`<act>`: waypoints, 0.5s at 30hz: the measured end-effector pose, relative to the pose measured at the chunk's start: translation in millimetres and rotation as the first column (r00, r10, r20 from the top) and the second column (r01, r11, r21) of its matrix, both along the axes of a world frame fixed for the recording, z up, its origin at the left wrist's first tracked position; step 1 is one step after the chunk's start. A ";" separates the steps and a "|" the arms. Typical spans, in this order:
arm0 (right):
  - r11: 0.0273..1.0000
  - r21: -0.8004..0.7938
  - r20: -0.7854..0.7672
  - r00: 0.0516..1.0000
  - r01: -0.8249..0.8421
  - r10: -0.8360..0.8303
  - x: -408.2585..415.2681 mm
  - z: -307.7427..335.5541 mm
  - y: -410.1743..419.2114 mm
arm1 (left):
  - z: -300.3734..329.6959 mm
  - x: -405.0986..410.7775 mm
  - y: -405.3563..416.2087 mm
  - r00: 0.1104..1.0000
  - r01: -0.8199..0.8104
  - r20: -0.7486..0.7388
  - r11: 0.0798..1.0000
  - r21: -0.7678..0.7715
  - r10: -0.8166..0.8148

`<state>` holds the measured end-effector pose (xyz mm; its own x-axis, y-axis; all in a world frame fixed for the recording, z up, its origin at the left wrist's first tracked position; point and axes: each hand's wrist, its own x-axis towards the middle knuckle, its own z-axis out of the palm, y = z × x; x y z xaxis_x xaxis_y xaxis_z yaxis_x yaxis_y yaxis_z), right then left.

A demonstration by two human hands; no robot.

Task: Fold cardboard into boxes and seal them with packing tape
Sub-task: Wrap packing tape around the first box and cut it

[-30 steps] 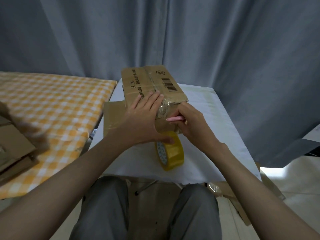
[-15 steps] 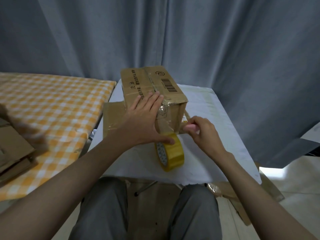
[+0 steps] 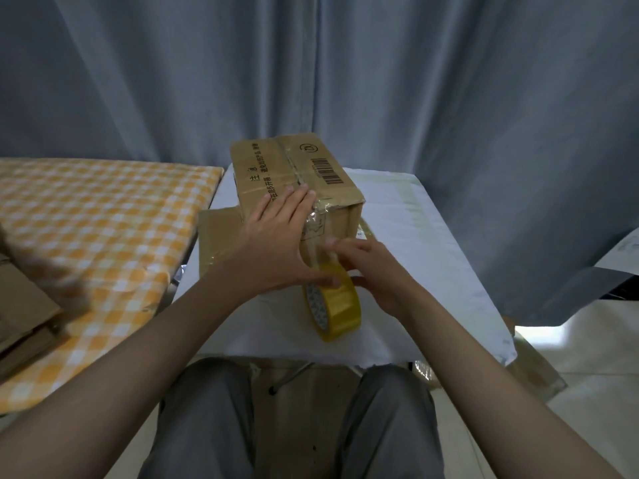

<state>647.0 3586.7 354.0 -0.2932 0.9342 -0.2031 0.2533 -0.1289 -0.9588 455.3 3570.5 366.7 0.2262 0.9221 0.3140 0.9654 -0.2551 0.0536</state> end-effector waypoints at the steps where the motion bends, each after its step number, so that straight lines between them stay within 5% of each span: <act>1: 0.999 -0.043 -0.013 1.000 -0.002 0.002 -2.7 2.2 -1.4 | 1.3 -0.5 0.0 1.000 0.005 -0.001 1.000 -0.002 -0.005; 7: 0.980 -0.201 -0.097 0.995 -0.005 -0.015 0.2 -1.5 -7.2 | 26.8 -5.0 9.2 1.000 0.019 0.025 0.998 -0.061 -0.018; 15: 0.987 -0.141 -0.111 0.990 0.073 -0.089 -5.2 -3.1 -18.9 | 37.8 -16.4 43.1 0.966 0.154 0.214 0.988 -0.031 -0.144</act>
<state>641.7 3567.9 351.0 -0.2467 0.9219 -0.2988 0.1244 -0.2757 -0.9532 438.8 3613.6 404.5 0.2953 0.8980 0.3261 0.8825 -0.3872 0.2670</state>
